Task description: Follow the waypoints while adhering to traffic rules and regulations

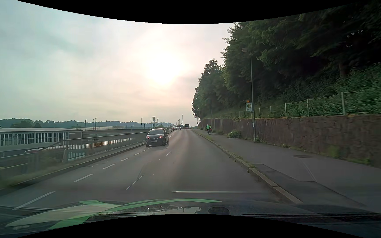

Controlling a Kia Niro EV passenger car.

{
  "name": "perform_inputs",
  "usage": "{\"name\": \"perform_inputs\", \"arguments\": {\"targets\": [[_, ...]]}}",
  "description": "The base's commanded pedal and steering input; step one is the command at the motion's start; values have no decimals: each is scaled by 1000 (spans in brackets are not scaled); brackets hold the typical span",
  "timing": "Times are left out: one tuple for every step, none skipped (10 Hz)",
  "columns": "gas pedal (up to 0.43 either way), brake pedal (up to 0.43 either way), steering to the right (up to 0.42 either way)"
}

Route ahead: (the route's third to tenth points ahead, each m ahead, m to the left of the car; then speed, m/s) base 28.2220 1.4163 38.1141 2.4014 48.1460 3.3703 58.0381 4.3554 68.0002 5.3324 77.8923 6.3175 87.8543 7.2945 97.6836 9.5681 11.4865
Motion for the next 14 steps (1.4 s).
{"name": "perform_inputs", "arguments": {"targets": [[110, 0, -22], [110, 0, -22], [110, 0, -21], [110, 0, -20], [110, 0, -20], [110, 0, -19], [110, 0, -18], [110, 0, -18], [110, 0, -19], [110, 0, -18], [110, 0, -18], [110, 0, -18], [110, 0, -18], [110, 0, -18]]}}
